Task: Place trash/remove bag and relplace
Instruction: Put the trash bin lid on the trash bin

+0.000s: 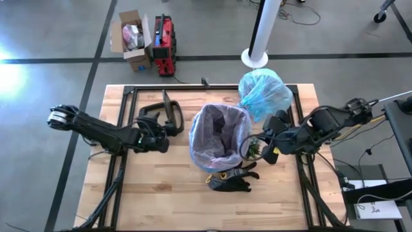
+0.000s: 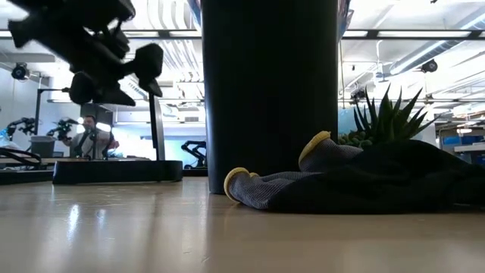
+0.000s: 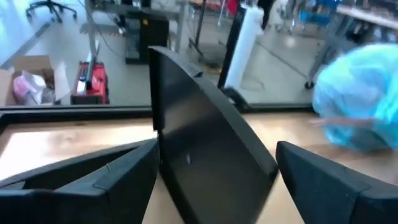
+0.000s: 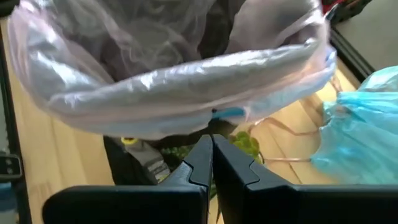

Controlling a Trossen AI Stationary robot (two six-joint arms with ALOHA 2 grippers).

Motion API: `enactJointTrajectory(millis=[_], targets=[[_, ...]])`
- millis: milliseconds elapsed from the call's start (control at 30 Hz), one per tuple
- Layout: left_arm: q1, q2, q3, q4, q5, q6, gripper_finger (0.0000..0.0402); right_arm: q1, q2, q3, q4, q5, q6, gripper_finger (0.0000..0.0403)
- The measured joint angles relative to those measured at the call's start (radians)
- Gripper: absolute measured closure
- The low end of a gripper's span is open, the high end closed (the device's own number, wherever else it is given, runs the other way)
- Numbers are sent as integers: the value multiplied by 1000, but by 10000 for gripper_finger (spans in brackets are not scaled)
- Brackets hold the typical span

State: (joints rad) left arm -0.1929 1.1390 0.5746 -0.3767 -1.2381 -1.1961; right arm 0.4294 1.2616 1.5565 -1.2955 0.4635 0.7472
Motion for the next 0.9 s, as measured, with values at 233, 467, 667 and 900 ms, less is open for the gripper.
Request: enactJointTrajectory(millis=[233,467,667,900], targets=[[23,89,-48,91,24,-1,153,2,-4,46,0,63,2,403],[28,160,-45,117,20,1,307,0,-5,66,0,94,-12,403],[28,147,-7,104,48,75,386,1,-3,70,6,94,-3,403],[8,45,136,-18,83,416,390,1,-3,70,7,87,2,403]])
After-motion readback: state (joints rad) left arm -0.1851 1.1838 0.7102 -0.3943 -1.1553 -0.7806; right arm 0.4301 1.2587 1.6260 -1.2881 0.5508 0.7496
